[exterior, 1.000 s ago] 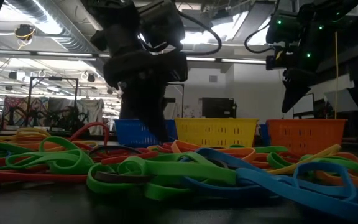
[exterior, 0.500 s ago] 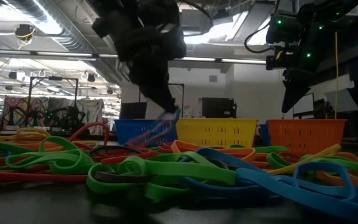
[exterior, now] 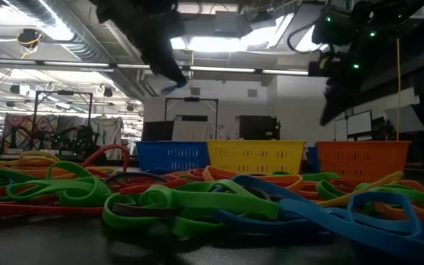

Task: Sort rubber bands into baskets
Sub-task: Put the blue rubber band into the transparent orange basket

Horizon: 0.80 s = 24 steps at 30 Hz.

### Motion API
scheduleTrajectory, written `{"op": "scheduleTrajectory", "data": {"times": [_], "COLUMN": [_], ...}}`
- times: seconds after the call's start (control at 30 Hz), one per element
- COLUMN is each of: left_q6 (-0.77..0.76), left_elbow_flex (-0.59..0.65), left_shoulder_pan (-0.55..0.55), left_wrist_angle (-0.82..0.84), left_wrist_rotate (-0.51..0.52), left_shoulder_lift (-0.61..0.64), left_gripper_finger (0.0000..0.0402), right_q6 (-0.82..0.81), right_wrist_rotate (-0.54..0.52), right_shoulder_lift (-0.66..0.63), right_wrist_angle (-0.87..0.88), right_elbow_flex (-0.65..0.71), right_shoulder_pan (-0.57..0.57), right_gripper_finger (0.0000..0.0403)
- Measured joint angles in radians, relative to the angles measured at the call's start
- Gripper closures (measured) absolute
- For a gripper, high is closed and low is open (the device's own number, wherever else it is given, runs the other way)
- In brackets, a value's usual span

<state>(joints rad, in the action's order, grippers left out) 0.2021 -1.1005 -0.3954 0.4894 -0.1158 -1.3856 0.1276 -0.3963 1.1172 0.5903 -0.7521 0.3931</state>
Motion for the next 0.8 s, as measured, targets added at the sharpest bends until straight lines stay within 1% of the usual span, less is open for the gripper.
{"op": "scheduleTrajectory", "data": {"times": [0.07, 0.13, 0.23, 0.4, 0.53, 0.6, 0.67, 0.8], "left_q6": [-0.023, -0.079, -0.184, -0.325, -0.408, -0.401, -0.382, -0.328], "left_elbow_flex": [0.0, 0.0, 0.0, 0.0, 0.0, 0.0, 0.0, 0.0], "left_shoulder_pan": [-0.068, -0.113, -0.146, -0.14, -0.113, -0.104, -0.098, -0.097], "left_wrist_angle": [-0.011, -0.013, -0.015, -0.105, -0.234, -0.28, -0.311, -0.323], "left_wrist_rotate": [0.0, -0.004, -0.033, -0.121, -0.141, -0.127, -0.078, 0.028], "left_shoulder_lift": [0.024, 0.041, 0.055, 0.055, 0.054, 0.052, 0.039, -0.021], "left_gripper_finger": [0.0399, 0.0398, 0.0399, 0.0398, 0.0399, 0.0398, 0.0398, 0.0399], "right_q6": [-0.001, -0.003, -0.043, -0.122, -0.175, -0.177, -0.177, -0.177], "right_wrist_rotate": [-0.029, -0.039, -0.038, -0.038, -0.026, -0.003, 0.006, 0.007], "right_shoulder_lift": [0.0, 0.0, 0.0, 0.0, 0.0, 0.0, 0.0, 0.0], "right_wrist_angle": [-0.093, -0.155, -0.181, -0.125, -0.11, -0.115, -0.117, -0.117], "right_elbow_flex": [0.0, 0.0, 0.0, 0.0, 0.0, 0.0, 0.0, 0.0], "right_shoulder_pan": [0.0, 0.0, 0.0, 0.0, 0.0, 0.0, 0.0, 0.0], "right_gripper_finger": [0.0235, 0.0235, 0.0235, 0.0235, 0.0235, 0.0235, 0.0235, 0.0235]}}
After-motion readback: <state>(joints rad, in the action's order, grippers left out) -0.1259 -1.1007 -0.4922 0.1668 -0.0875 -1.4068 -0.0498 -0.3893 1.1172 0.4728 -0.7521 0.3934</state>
